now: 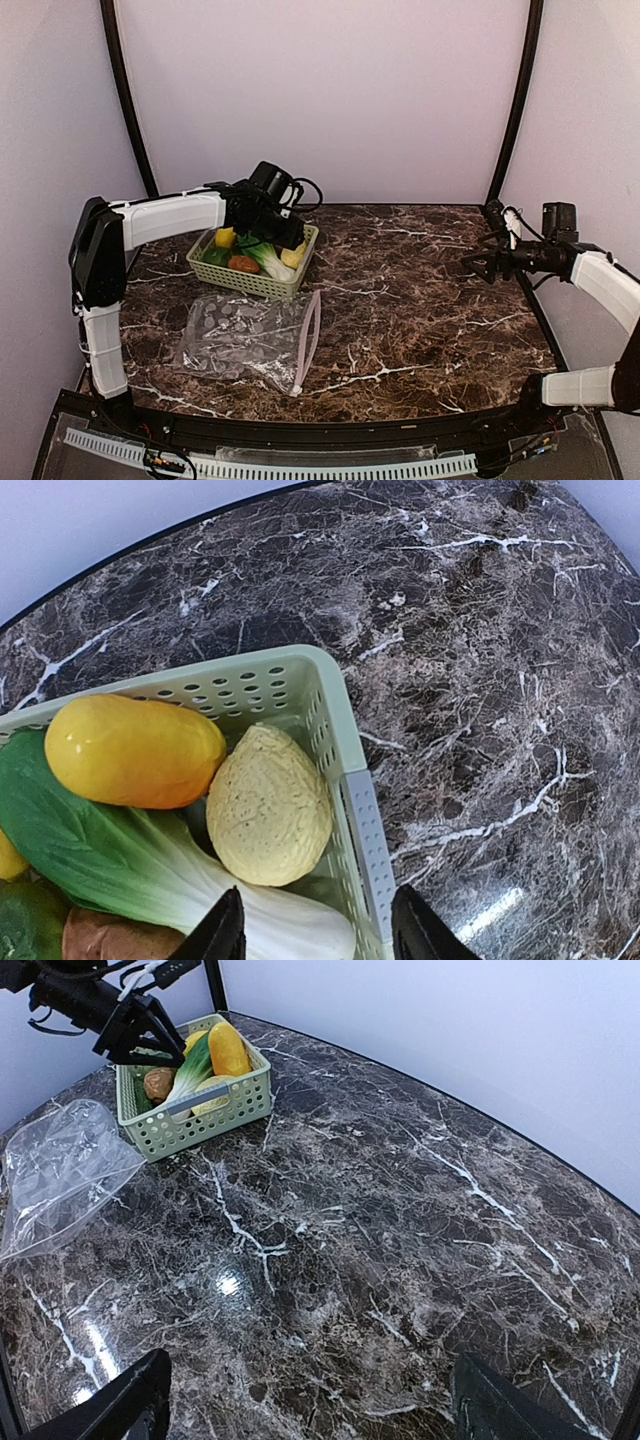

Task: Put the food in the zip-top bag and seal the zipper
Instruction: Move the bin to the center of the board.

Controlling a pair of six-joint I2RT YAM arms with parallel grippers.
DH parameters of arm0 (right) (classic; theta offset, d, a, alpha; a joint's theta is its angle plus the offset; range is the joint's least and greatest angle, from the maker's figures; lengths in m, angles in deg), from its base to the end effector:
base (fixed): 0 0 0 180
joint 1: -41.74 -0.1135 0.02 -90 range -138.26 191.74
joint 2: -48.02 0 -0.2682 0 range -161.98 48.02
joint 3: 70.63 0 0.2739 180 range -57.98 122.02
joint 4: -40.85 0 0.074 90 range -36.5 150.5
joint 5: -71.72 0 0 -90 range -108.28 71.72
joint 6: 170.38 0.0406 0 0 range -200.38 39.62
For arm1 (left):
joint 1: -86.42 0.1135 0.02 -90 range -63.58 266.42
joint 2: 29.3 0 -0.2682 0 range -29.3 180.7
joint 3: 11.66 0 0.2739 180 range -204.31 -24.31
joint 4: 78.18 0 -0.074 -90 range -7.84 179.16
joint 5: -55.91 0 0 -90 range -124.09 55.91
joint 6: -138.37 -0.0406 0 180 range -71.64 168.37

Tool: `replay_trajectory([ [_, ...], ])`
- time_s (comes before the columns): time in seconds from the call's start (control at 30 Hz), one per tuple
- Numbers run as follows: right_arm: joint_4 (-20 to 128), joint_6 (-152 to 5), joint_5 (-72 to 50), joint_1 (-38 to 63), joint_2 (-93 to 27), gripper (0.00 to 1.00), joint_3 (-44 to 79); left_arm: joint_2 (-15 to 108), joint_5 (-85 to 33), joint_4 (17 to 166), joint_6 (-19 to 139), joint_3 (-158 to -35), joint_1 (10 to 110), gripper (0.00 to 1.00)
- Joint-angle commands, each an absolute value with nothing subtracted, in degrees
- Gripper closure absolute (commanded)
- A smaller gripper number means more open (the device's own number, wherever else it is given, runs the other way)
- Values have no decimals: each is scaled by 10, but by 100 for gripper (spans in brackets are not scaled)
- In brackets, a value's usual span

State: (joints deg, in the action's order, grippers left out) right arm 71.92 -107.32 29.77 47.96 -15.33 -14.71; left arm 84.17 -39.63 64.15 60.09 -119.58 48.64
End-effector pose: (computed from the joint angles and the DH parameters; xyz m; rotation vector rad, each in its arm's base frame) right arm 0.2523 0.0029 0.2548 -0.7837 1.8926 0.5799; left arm 0.3840 -0.2927 0.2547 0.4804 2.2932 -0.3213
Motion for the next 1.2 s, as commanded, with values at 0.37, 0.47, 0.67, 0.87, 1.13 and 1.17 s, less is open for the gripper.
replay_trajectory([
  [0.37, 729, -1092, 299, 467, -148, 7, -139, 981, -379, 547, 630, -1346, 458, 56],
  [0.47, 729, -1093, 298, 467, -146, 7, -140, 989, -403, 537, 637, -1348, 456, 64],
  [0.67, 730, -1092, 302, 467, -150, 7, -139, 990, -401, 556, 627, -1344, 444, 87],
  [0.87, 730, -1095, 287, 467, -146, 7, -140, 990, -371, 595, 584, -1351, 403, 94],
  [1.13, 697, -1039, 192, 468, -140, 7, -128, 998, -305, 647, 507, -1359, 319, 99],
  [1.17, 691, -1029, 181, 469, -141, 6, -127, 1000, -292, 651, 482, -1358, 310, 99],
])
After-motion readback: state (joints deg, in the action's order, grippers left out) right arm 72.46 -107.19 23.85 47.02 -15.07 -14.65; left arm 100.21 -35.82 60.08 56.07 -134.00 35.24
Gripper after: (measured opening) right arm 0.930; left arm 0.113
